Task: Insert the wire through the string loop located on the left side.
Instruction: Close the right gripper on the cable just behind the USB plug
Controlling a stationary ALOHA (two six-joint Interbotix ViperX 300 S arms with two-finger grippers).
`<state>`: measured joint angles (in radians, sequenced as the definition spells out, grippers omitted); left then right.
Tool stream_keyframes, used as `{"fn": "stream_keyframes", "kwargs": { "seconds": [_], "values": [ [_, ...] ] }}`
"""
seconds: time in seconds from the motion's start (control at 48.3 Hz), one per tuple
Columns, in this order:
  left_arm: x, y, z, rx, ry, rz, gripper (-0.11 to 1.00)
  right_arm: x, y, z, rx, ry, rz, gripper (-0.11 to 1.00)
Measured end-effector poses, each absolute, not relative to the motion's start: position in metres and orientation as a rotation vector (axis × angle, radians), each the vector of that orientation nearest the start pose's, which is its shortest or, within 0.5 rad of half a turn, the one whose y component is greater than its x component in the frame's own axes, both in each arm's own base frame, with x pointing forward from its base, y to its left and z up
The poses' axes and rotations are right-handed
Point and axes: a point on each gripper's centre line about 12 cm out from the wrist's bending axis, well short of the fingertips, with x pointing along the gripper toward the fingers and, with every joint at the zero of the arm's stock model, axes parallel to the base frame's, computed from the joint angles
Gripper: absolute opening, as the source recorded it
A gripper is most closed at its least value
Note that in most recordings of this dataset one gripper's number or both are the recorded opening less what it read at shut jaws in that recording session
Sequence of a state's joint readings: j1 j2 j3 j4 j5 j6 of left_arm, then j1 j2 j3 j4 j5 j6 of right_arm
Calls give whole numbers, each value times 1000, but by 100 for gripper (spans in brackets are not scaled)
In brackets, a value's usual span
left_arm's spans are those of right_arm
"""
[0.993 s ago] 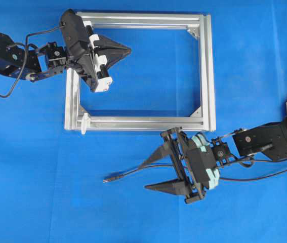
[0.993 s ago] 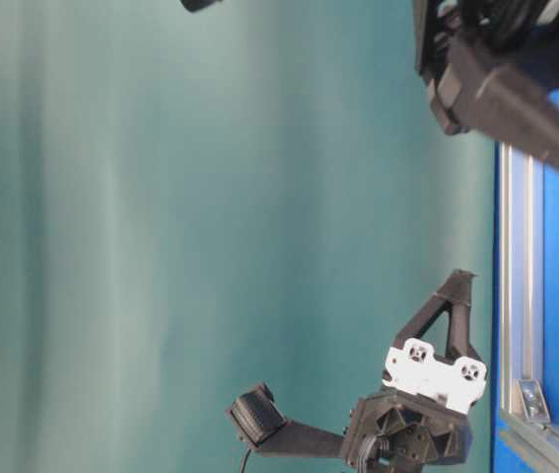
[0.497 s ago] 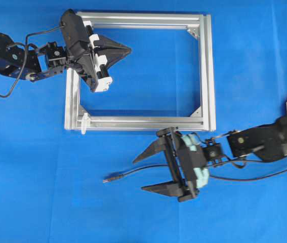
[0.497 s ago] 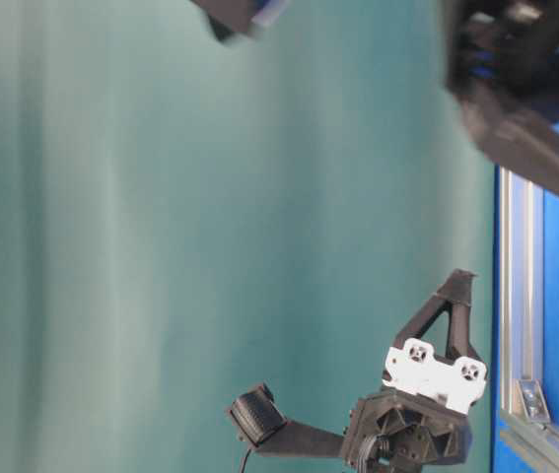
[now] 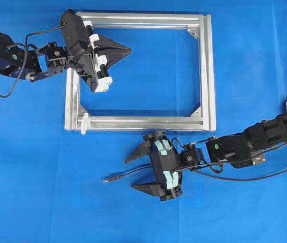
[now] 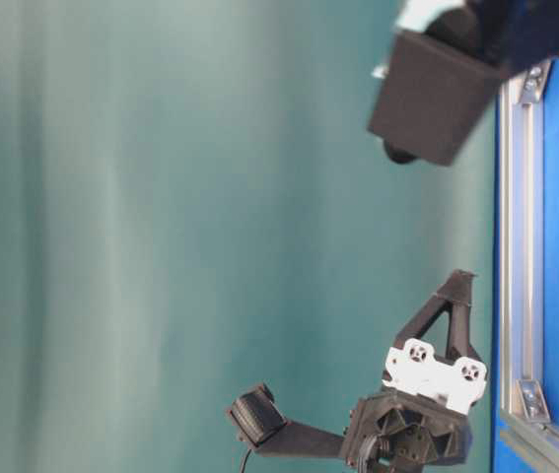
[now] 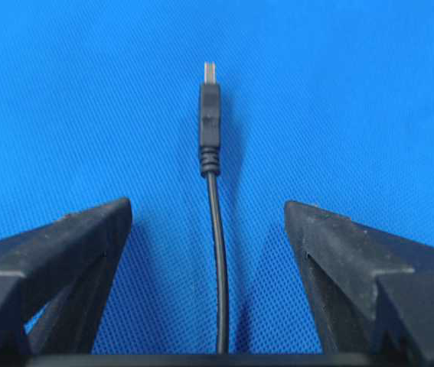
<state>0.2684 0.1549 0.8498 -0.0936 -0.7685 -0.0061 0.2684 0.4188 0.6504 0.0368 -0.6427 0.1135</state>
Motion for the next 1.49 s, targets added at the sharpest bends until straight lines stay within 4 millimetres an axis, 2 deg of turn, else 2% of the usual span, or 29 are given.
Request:
{"fn": "stream_keyframes", "kwargs": {
  "seconds": [0.207, 0.29, 0.331, 0.517, 0.621, 1.118, 1.49],
  "values": [
    [364, 109, 132, -96, 229, 342, 0, 414, 111, 65, 86, 442, 205, 84],
    [364, 108, 132, -95, 229, 340, 0, 414, 111, 65, 84, 442, 207, 78],
    [364, 108, 132, -95, 229, 340, 0, 414, 111, 65, 83, 443, 206, 70],
    [364, 109, 132, -96, 231, 342, 0, 414, 109, 65, 81, 439, 204, 17],
    [364, 108, 132, -97, 231, 341, 0, 415, 107, 65, 82, 439, 198, 1],
    [363, 108, 132, -96, 232, 340, 0, 416, 105, 67, 83, 440, 193, 1],
    [364, 108, 132, -96, 231, 340, 0, 414, 103, 118, 81, 428, 196, 1]
  ]
}}
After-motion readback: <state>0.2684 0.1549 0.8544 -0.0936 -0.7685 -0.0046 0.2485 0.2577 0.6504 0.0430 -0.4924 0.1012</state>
